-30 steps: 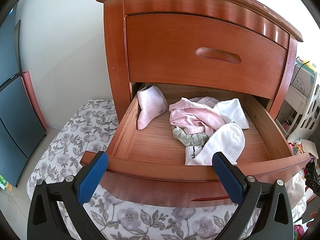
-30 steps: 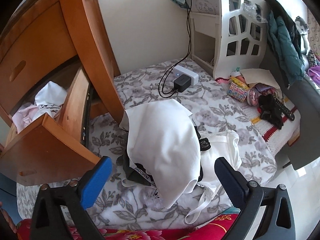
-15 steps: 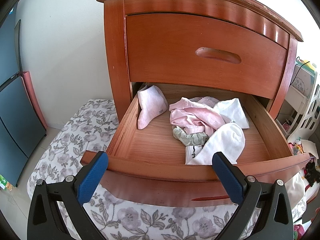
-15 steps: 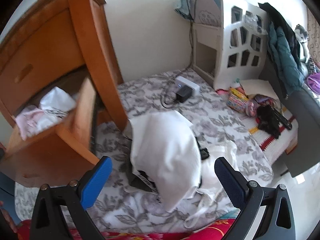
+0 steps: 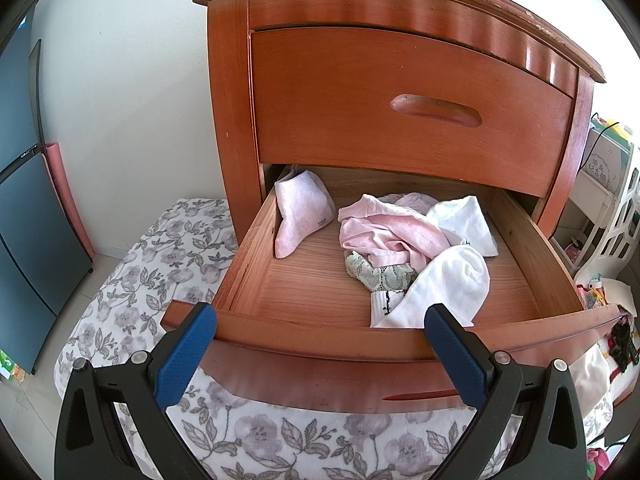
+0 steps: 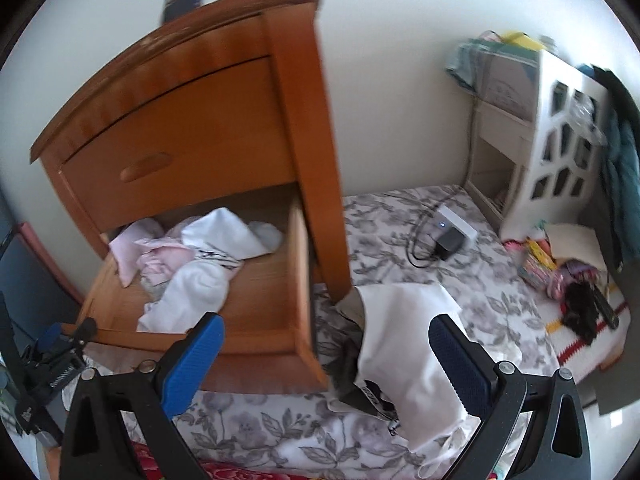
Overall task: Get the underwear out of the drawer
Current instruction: 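Raise the open right gripper and move it back into the drawer, then close the right gripper on the white sock with red embroidery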
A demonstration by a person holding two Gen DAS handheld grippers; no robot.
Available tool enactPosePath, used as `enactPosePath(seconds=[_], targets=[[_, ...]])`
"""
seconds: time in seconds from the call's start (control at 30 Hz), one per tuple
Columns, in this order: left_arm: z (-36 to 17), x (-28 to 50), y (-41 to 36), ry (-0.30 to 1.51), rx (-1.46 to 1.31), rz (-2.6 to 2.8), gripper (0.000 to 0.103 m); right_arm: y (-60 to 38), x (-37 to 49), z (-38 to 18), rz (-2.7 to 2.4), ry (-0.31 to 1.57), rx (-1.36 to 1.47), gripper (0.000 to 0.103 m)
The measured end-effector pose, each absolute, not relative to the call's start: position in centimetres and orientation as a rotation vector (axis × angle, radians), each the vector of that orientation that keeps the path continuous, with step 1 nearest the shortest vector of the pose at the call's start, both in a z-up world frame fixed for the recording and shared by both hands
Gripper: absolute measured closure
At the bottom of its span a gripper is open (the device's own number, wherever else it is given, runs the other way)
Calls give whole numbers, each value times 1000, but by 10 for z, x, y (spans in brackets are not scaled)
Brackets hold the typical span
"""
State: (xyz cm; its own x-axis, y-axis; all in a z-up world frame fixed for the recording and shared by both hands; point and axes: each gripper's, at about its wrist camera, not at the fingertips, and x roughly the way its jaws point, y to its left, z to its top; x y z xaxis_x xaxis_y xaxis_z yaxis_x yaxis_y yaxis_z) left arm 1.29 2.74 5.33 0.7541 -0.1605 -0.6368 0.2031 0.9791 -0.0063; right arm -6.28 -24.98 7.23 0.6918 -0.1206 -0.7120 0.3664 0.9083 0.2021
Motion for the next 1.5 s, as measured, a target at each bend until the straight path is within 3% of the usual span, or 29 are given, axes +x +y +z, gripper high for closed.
enactPosePath(seconds=[0.47, 1.2, 1.5], targets=[[53, 13, 27, 687, 62, -196, 0, -196, 20, 88, -68, 870, 267, 0], [52, 16, 32, 685, 53, -167, 0, -164, 142, 14, 61, 1182, 335, 0], [52, 17, 32, 686, 53, -166, 0, -166, 169, -9, 32, 1257, 336, 15]])
